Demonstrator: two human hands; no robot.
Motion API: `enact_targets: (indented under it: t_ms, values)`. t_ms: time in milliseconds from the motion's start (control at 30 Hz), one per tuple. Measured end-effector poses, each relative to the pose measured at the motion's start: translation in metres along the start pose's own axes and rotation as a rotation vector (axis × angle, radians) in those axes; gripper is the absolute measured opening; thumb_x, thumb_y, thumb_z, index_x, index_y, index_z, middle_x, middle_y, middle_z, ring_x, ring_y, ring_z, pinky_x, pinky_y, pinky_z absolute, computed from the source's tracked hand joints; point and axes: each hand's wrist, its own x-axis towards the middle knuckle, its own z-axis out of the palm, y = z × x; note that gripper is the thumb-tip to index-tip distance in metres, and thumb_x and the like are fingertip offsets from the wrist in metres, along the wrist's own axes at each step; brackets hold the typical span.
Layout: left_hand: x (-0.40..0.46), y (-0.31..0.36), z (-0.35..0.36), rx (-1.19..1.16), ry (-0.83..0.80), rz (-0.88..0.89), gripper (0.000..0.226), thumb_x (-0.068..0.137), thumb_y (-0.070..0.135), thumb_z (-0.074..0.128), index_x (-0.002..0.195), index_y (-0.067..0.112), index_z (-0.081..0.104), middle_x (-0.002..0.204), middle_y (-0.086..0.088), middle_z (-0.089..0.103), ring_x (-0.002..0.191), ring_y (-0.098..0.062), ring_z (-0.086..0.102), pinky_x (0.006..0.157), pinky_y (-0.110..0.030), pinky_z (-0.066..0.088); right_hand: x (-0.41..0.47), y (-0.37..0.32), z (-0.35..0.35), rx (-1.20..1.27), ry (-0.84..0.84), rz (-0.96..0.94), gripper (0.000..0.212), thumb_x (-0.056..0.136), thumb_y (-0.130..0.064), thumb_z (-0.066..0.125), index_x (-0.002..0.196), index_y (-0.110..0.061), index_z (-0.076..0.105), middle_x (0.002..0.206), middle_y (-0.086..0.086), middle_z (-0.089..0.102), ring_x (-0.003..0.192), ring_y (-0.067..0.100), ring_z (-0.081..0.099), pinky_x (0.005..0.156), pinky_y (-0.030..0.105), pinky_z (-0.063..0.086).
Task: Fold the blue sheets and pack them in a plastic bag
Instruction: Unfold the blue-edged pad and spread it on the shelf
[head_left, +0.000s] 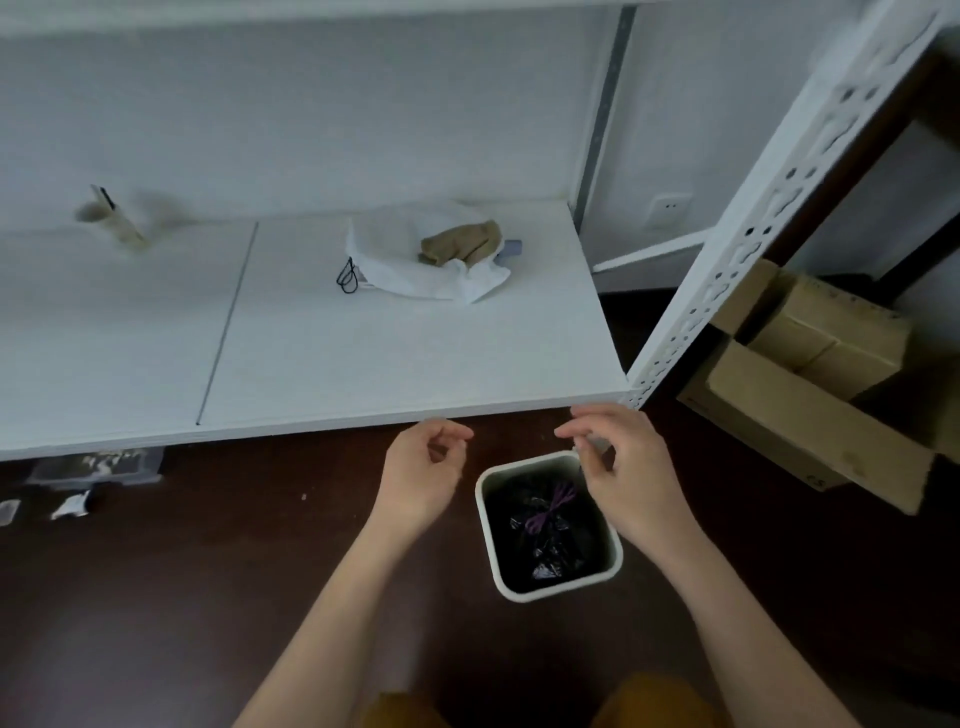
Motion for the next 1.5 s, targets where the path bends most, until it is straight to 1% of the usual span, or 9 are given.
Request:
enact_targets:
  t_ms: [133,267,533,633,800,967,1100,1300,1500]
  values:
    - [-0.033,0.075,-0.062,-0.021,-0.016,-0.007,0.019,0.091,0.008,0.056,0.087,0.020,0.069,0.078,0.002,0.062,0.065,-0.019,0.060,0.061,-0.021,0.049,0.000,-0.078,-0.048,0.006,-0.035,-0.038,0.025,0.086,-0.001,0.061,0.092,-0.023,0.072,0.107,-0.007,0.064,0.103,0.012,0.055,0.089,0.011,0.032]
    - [-0.064,0.135,-0.115,-0.015,-0.023,-0.014,0.015,0.093,0.011,0.054,0.094,0.015,0.069,0.084,0.004,0.061,0.071,-0.025,0.066,0.047,-0.008,0.037,0.002,-0.146,-0.090,0.021,-0.064,-0.052,0.024,0.088,-0.003,0.059,0.095,-0.023,0.071,0.108,-0.007,0.063,0.106,0.009,0.055,0.094,0.018,0.036]
    - [-0.112,0.237,-0.258,0.021,0.013,-0.015,0.014,0.092,0.015,0.055,0.093,0.019,0.068,0.089,0.005,0.061,0.073,-0.022,0.067,0.057,-0.015,0.044,0.020,-0.297,-0.156,0.042,-0.085,-0.120,0.023,0.091,-0.006,0.057,0.099,-0.025,0.068,0.105,-0.011,0.061,0.103,0.006,0.056,0.093,0.024,0.044]
    - [-0.121,0.259,-0.312,0.023,0.075,0.008,0.013,0.092,0.016,0.055,0.093,0.018,0.068,0.090,0.005,0.061,0.073,-0.020,0.067,0.052,-0.012,0.040,0.032,-0.344,-0.161,0.047,-0.079,-0.187,0.023,0.091,-0.007,0.057,0.099,-0.025,0.069,0.103,-0.013,0.060,0.097,0.004,0.055,0.091,0.021,0.043]
    - [-0.136,0.274,-0.385,-0.012,0.191,0.041,0.014,0.092,0.015,0.056,0.096,0.016,0.069,0.093,-0.001,0.062,0.070,-0.016,0.064,0.065,-0.020,0.048,0.048,-0.413,-0.150,0.082,-0.109,-0.301,0.025,0.090,-0.006,0.058,0.092,-0.028,0.068,0.097,-0.014,0.061,0.091,-0.001,0.056,0.083,0.011,0.040]
    - [-0.141,0.269,-0.430,-0.008,0.245,0.043,0.014,0.092,0.015,0.056,0.097,0.015,0.069,0.091,0.001,0.060,0.069,-0.013,0.061,0.056,-0.009,0.045,0.062,-0.461,-0.126,0.093,-0.155,-0.368,0.027,0.088,-0.002,0.058,0.089,-0.027,0.067,0.095,-0.012,0.060,0.088,0.001,0.056,0.080,0.010,0.039]
    - [-0.133,0.256,-0.461,-0.018,0.277,0.018,0.013,0.091,0.014,0.057,0.094,0.016,0.069,0.088,0.003,0.059,0.064,-0.012,0.061,0.063,-0.016,0.049,0.082,-0.488,-0.103,0.085,-0.212,-0.394,0.027,0.088,-0.002,0.057,0.090,-0.026,0.068,0.097,-0.011,0.060,0.088,0.002,0.056,0.075,0.004,0.039]
    - [-0.093,0.241,-0.503,-0.021,0.302,-0.036,0.012,0.090,0.016,0.056,0.093,0.015,0.068,0.090,0.002,0.063,0.063,-0.010,0.062,0.069,-0.022,0.053,0.132,-0.512,-0.057,0.048,-0.259,-0.369,0.020,0.091,-0.009,0.058,0.107,-0.016,0.068,0.106,-0.005,0.063,0.091,0.011,0.059,0.081,0.011,0.039]
    - [-0.021,0.257,-0.541,-0.020,0.250,-0.028,0.012,0.090,0.010,0.055,0.092,0.007,0.066,0.084,-0.005,0.062,0.068,-0.014,0.058,0.067,-0.024,0.054,0.197,-0.538,0.003,0.081,-0.323,-0.287,0.027,0.094,-0.014,0.055,0.120,-0.013,0.062,0.119,-0.001,0.060,0.091,0.008,0.056,0.082,0.012,0.037]
